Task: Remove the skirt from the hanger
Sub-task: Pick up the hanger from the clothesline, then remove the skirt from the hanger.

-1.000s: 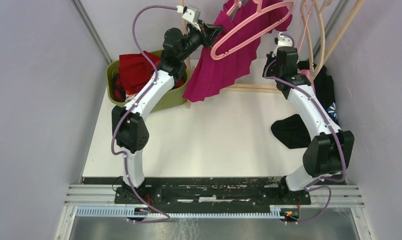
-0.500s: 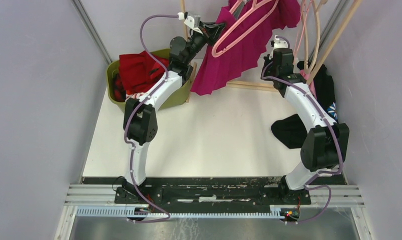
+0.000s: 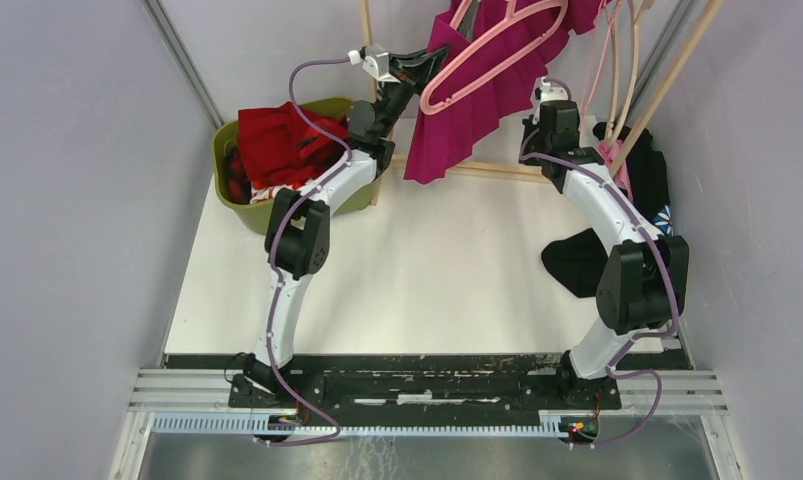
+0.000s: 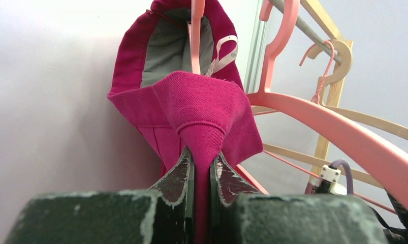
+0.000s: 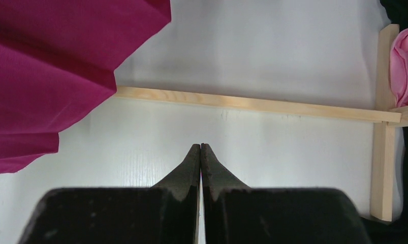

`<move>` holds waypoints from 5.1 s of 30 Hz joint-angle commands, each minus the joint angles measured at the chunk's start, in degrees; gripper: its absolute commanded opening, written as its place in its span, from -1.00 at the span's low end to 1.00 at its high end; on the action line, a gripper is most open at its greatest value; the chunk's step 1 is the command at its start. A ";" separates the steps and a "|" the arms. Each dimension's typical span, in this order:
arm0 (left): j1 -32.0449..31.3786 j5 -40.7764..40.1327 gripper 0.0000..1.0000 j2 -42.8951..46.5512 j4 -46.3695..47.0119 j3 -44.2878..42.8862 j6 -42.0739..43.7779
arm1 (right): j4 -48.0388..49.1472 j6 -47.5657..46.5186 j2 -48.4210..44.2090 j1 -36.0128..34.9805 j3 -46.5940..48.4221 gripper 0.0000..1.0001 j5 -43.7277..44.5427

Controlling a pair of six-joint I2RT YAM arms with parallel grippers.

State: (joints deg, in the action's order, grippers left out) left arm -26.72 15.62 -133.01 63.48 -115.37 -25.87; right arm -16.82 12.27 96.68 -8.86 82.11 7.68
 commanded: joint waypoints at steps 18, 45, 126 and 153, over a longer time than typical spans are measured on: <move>1.41 -0.85 -0.94 4.76 27.59 5.50 -5.71 | 2.33 0.38 3.40 0.88 0.11 -0.92 -0.51; 7.91 19.16 -0.94 53.09 -29.71 42.54 29.18 | -0.20 -3.50 -6.78 0.91 7.51 -0.78 -2.97; 10.99 47.80 -0.94 67.90 -85.19 39.59 46.98 | -19.35 -19.29 -28.35 -21.46 2.45 -0.27 -35.81; 10.64 54.43 -0.94 63.93 -76.20 37.05 37.18 | -16.85 -20.66 -20.22 -27.26 3.38 -0.38 -34.86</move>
State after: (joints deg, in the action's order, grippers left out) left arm -15.75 65.12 -69.34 -23.05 -73.17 14.52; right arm -34.22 -7.73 76.95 -34.70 86.80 -25.91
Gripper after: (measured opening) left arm 0.135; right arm 0.307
